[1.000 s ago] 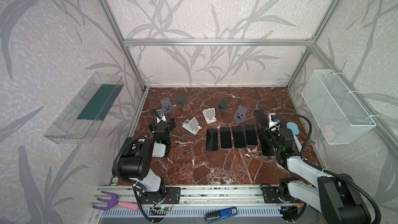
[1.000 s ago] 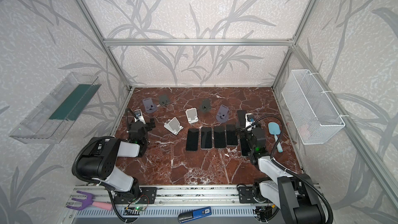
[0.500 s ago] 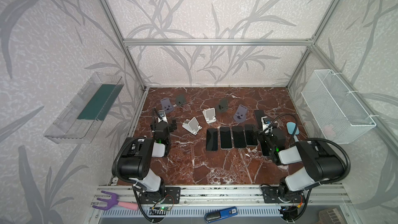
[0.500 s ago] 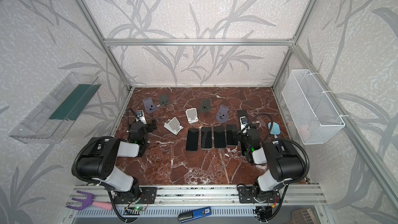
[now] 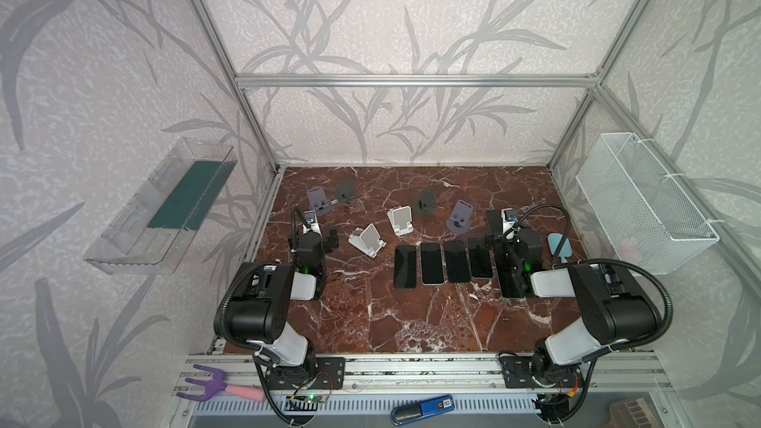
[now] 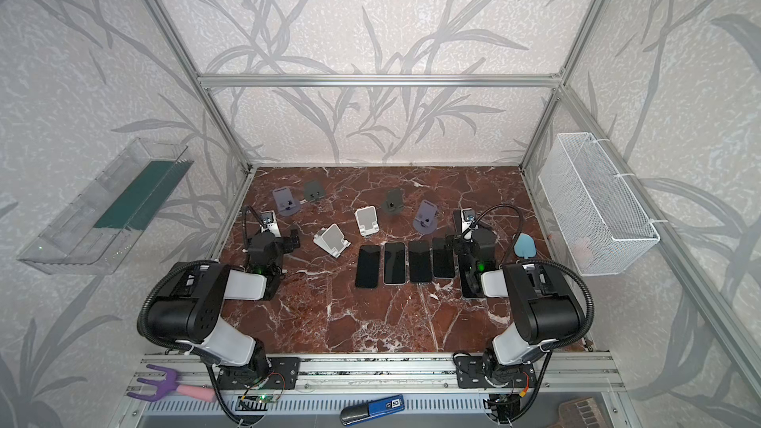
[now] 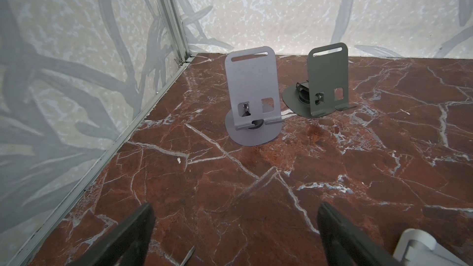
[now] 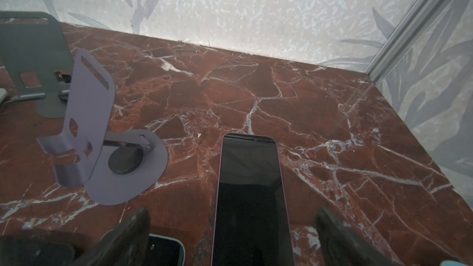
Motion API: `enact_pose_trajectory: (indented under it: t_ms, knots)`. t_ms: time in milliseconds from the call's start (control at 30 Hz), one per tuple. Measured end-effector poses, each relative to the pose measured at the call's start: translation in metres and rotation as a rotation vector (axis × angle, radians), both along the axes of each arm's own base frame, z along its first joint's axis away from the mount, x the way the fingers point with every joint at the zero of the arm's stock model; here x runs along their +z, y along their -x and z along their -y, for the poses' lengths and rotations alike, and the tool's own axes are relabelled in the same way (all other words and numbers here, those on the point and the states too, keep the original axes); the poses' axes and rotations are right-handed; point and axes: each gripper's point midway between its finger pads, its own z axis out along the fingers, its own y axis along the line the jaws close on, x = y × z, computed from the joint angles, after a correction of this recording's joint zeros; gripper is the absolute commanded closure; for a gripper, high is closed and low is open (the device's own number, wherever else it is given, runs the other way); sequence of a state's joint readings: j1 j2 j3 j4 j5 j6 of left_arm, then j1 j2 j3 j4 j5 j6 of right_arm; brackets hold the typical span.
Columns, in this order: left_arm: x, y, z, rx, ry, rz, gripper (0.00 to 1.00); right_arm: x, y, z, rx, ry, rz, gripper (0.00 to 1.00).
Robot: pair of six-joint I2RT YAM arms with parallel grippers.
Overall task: Remove the phone from the phone stand
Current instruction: Reset both arms
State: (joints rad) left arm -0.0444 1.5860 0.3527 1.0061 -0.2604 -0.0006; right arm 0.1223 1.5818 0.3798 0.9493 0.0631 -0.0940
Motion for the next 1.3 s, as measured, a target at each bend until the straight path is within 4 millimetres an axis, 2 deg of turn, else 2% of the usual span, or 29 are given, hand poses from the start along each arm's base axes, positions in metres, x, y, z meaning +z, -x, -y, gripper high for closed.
enact_pose_trajectory:
  t_ms: [1300]
  knots:
    - [0.0,0.0,0.0001,0.0,0.0,0.0,0.01,0.0023,-0.0003,-0.0014,0.003,-0.001,0.013,0.01]
